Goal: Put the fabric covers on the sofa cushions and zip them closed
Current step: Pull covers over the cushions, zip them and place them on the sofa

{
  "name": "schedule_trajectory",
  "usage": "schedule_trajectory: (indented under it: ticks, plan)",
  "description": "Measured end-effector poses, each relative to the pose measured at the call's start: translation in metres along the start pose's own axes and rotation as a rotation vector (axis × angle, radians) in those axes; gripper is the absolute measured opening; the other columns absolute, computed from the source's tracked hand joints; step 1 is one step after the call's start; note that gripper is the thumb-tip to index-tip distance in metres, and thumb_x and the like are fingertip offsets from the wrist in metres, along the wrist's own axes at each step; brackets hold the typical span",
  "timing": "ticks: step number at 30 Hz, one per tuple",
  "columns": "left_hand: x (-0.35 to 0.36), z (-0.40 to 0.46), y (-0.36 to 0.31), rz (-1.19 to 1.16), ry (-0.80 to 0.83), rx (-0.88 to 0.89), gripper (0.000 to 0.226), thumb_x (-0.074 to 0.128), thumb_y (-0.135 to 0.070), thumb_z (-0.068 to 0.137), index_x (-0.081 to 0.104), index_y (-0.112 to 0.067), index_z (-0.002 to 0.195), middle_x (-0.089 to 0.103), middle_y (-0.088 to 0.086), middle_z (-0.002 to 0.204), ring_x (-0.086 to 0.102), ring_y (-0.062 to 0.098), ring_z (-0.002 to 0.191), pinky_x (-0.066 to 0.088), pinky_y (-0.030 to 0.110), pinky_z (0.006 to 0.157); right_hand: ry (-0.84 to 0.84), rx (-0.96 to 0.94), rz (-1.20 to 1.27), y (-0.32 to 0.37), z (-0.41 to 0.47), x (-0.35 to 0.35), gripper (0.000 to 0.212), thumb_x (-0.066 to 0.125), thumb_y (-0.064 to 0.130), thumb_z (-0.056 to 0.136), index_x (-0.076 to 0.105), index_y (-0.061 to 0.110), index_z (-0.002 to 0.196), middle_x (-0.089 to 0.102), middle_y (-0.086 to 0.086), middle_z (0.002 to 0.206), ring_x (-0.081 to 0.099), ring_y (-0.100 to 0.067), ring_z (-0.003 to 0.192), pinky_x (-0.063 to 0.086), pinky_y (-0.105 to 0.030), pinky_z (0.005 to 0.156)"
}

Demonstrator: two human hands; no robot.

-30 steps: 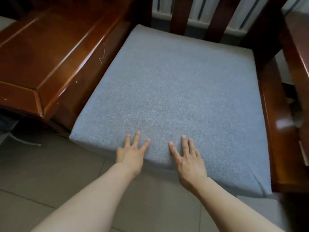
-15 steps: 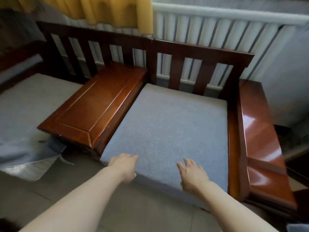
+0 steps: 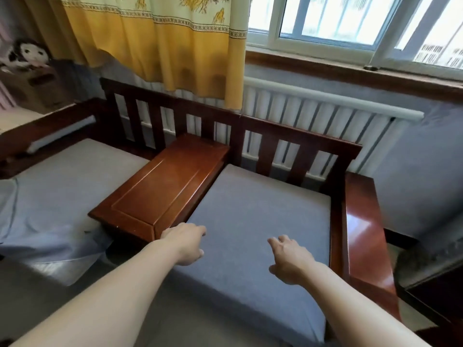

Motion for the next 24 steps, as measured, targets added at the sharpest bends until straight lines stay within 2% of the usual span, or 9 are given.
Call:
schedule_trajectory:
  ticks: [3, 7, 17, 21, 24]
  plan:
    - [-0.022, -0.007, 0.025, -0.038, -0.019, -0.021, 0.05, 0.055, -0.034, 0.092, 0.039, -0.026, 0.138, 0.047, 0.0, 0.136, 0.047, 0.022, 0.122, 0.042, 0.035, 0.094, -0.002, 0.007, 0.007, 0.021, 0.005, -0.024, 0.053, 0.053, 0.028, 0.092, 0.031, 0.016, 0.138, 0.038, -0.01, 0.135, 0.043, -0.03, 0.121, 0.041, -0.04, 0.095]
    - [-0.047, -0.019, 0.071, -0.081, -0.048, -0.108, 0.049, 0.057, -0.035, 0.09, 0.042, -0.025, 0.135, 0.05, 0.0, 0.134, 0.048, 0.022, 0.121, 0.044, 0.037, 0.096, -0.045, -0.05, 0.025, 0.065, 0.02, -0.06, 0.056, 0.056, 0.031, 0.091, 0.032, 0.016, 0.139, 0.038, -0.011, 0.136, 0.046, -0.03, 0.119, 0.044, -0.042, 0.096]
    - [-0.084, -0.028, 0.19, -0.196, -0.103, -0.351, 0.051, 0.056, -0.031, 0.091, 0.039, -0.021, 0.139, 0.046, 0.003, 0.14, 0.045, 0.024, 0.126, 0.04, 0.035, 0.101, -0.089, -0.32, -0.02, 0.198, 0.103, -0.118, 0.059, 0.06, 0.033, 0.088, 0.034, 0.013, 0.137, 0.041, -0.014, 0.132, 0.049, -0.032, 0.116, 0.047, -0.044, 0.093]
    - [-0.097, -0.012, 0.236, -0.238, -0.138, -0.469, 0.051, 0.058, -0.032, 0.09, 0.041, -0.021, 0.137, 0.046, 0.004, 0.139, 0.047, 0.025, 0.124, 0.041, 0.035, 0.098, -0.082, -0.428, -0.038, 0.249, 0.151, -0.142, 0.063, 0.056, 0.025, 0.087, 0.028, 0.015, 0.142, 0.04, -0.015, 0.133, 0.048, -0.034, 0.117, 0.047, -0.04, 0.094]
    - [-0.099, -0.007, 0.265, -0.259, -0.141, -0.528, 0.05, 0.057, -0.033, 0.09, 0.041, -0.022, 0.136, 0.045, 0.004, 0.138, 0.046, 0.025, 0.124, 0.04, 0.035, 0.096, -0.061, -0.497, -0.07, 0.289, 0.179, -0.155, 0.064, 0.058, 0.028, 0.087, 0.029, 0.014, 0.142, 0.04, -0.015, 0.133, 0.05, -0.032, 0.114, 0.05, -0.041, 0.09]
Point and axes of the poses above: each hand's wrist, its own z-axis towards the middle knuckle, its own x-axis out of the palm, y = z × x, the point moved 2 cm from there along z, towards the middle knuckle
